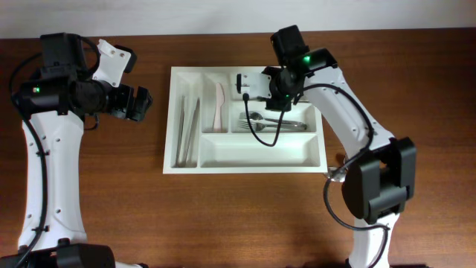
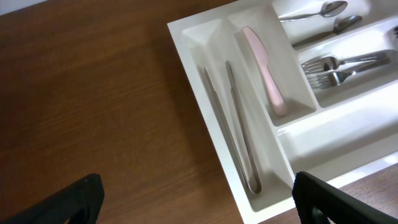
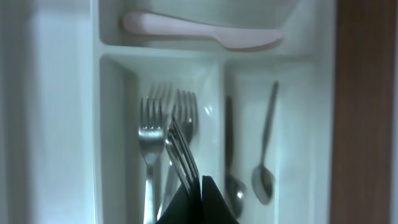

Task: Pack container
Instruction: 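Carry the grasped silver knife into the tray's middle compartment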

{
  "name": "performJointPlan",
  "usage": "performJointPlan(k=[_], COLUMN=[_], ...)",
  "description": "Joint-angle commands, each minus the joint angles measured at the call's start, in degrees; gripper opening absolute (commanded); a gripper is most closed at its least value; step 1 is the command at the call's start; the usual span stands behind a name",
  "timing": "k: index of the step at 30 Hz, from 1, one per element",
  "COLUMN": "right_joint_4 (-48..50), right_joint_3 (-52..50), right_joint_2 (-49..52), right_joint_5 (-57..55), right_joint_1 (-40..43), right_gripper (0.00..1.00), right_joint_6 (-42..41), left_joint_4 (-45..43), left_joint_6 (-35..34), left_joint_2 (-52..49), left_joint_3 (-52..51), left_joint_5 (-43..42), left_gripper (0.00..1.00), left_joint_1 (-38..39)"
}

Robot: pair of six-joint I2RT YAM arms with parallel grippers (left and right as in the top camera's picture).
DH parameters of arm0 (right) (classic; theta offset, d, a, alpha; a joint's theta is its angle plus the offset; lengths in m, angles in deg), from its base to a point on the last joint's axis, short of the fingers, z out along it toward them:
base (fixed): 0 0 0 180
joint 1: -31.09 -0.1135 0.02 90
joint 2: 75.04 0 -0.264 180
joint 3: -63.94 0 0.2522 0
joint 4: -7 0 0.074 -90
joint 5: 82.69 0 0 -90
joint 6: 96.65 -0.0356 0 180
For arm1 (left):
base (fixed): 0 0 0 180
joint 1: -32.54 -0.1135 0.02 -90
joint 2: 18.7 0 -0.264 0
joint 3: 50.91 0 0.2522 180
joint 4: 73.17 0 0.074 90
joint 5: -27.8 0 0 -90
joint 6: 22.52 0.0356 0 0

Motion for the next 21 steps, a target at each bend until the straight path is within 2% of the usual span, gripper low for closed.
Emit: performJointPlan(k=[1,6,7,8,9,11,12,15,18,21], right_joint_4=[-0.1,-0.4,-0.4,0.0,0.3,0.8,0.7,-1.5,-7.6,-15.1], right_joint_3=[0.3,0.3,0.3,0.3,0.3,0.6,1.2,4.2,8.7,12.6], right_joint_2=[1.3,1.3,1.4,1.4,1.4,1.2,0.8,-1.2,-3.2,-4.6], right_joint_5=[4.9,5.5,5.5,5.4,5.2,3.1,1.5,-6.5,-13.7,-14.4], right_joint_1=[-1.0,-1.4,-1.4,-1.4,-1.4,-1.3,-1.3,-1.3,-0.1,3.2], right_gripper=[0.04,0.04,0.07,0.36,0.58,0.81,0.85,0.87,0.87,0.87], right_joint_6=[0.2,-1.3,-1.6,-2.8,-4.0,-7.0,-9.4,-17.3,-25.6,-31.4], left_joint_4=[0.0,0.0,0.0,0.0,0.0,0.0,0.0,0.0,0.0,0.0], left_joint_6=[0.7,0.7,0.7,0.7,0.7,0.7,0.7,0.7,0.7,0.7], left_joint_2=[1.4,1.4,1.4,1.4,1.4,1.4,1.4,1.4,1.4,1.4], left_joint_3=[0.2,0.2,0.2,0.2,0.2,0.2,0.2,0.2,0.2,0.2], left_joint_5=[-0.7,-0.7,-0.6,-0.6,-0.6,-0.6,-0.6,-0.6,-0.6,-0.6], left_gripper=[0.99,0.99,0.99,0.99,0.99,0.99,0.99,0.99,0.99,0.99], left_joint_1=[0.0,0.0,0.0,0.0,0.0,0.0,0.0,0.0,0.0,0.0])
